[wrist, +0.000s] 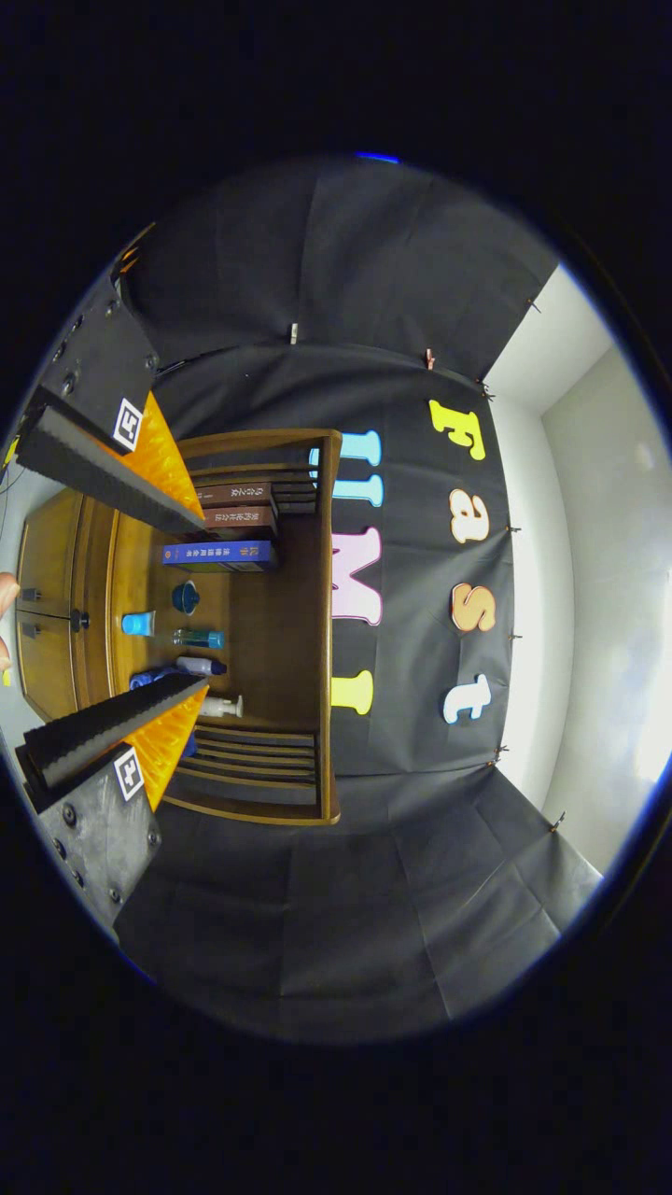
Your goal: Pull open the drawer, take out the items inside it, and place them on the countertop above the cabinet.
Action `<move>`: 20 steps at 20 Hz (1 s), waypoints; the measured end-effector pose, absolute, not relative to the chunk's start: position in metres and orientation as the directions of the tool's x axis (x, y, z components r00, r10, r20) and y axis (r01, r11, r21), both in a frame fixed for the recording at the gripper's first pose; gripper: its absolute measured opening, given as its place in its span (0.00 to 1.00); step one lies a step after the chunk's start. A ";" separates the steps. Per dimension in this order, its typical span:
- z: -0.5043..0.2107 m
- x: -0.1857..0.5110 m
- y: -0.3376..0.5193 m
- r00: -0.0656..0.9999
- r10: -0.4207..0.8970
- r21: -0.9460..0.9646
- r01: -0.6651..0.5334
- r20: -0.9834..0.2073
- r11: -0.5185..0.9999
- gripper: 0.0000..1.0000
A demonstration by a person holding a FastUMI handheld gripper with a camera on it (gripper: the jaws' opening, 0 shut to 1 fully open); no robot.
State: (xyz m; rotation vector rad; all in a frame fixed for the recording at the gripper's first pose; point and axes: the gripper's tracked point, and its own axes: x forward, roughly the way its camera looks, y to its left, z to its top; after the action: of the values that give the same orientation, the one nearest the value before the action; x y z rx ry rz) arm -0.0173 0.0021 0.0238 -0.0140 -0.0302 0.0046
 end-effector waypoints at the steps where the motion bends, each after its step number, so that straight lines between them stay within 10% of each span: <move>1: 0.023 -0.018 0.003 1.000 0.003 -0.011 -0.002 0.027 1.000 0.99; 20: 0.023 -0.018 0.010 0.998 0.014 -0.034 -0.012 0.056 0.999 0.99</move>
State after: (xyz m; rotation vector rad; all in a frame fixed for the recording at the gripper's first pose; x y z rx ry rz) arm -0.0176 0.0096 0.0229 -0.0336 -0.0561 0.0127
